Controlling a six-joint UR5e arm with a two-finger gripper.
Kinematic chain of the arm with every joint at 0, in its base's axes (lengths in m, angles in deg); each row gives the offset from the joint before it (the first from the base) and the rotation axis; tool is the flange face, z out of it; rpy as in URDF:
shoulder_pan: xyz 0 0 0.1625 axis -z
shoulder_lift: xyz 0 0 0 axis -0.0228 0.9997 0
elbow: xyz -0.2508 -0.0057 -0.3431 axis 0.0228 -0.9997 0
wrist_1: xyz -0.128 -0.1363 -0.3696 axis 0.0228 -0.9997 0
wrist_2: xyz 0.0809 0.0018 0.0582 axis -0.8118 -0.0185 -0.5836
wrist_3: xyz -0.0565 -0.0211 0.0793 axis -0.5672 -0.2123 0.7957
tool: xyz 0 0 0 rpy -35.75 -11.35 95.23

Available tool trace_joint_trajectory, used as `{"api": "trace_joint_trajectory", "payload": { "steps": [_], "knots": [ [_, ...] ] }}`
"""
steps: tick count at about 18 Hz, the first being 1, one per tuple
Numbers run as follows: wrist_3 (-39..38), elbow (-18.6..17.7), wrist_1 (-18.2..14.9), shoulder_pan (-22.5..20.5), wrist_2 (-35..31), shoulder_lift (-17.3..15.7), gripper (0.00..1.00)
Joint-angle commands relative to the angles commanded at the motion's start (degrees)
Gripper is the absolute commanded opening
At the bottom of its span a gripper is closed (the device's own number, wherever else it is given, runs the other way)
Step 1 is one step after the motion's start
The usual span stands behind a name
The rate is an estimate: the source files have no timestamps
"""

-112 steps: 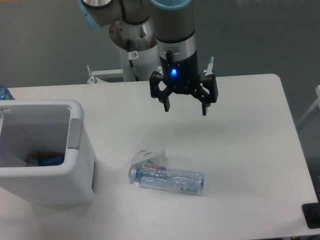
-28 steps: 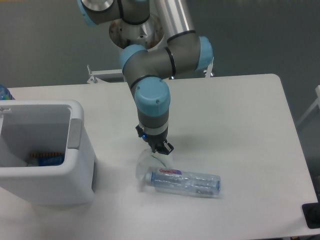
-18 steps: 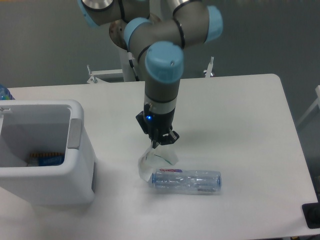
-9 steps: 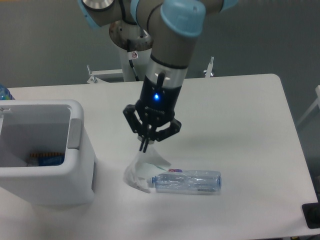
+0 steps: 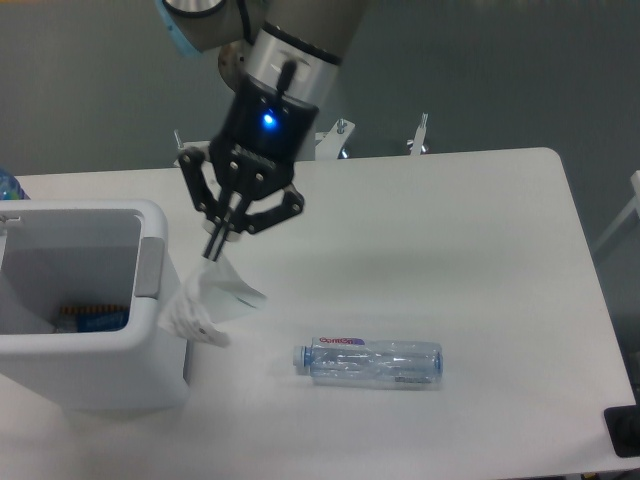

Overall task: Place the trash in the trash can
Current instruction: 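Carry the plastic bag over the white trash bin, then open the gripper to drop the bag into the bin, then move the open gripper over the water bottle and lower it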

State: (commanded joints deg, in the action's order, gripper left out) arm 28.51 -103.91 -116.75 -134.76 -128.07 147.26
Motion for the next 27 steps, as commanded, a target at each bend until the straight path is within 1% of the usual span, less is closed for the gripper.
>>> {"api": "trace_joint_trajectory", "payload": {
  "steps": [6,9,12,13,14,15,16,17,18,19,20,24,26,27],
  "knots": [
    [0.17,-1.76,0.09,5.63,-0.18,0.18,0.00],
    [0.53,-3.78,0.35,7.83,-0.26,-0.17,0.00],
    [0.88,-4.49,0.44,9.33,-0.26,0.09,0.01],
    [0.79,-4.49,0.44,9.68,-0.26,0.17,0.06],
    [0.70,-4.40,0.35,9.68,-0.18,0.18,0.14],
    [0.70,-4.40,0.35,9.77,-0.18,0.18,0.16],
    [0.79,-4.40,0.44,9.77,-0.18,0.18,0.26],
    [1.05,-4.40,0.53,9.77,-0.18,0.26,0.48],
    [2.10,-4.49,1.48,9.94,-0.18,0.44,0.79],
    [2.72,-4.49,2.89,9.95,-0.18,0.53,0.98],
    [2.55,-4.49,3.51,9.95,-0.26,0.61,1.00],
    [2.55,-4.05,3.60,9.86,-0.35,0.70,1.00],
    [2.37,-2.82,4.21,9.33,-0.61,1.05,1.00],
    [1.85,-1.68,4.74,8.98,-1.23,2.19,1.00]
  ]
}}
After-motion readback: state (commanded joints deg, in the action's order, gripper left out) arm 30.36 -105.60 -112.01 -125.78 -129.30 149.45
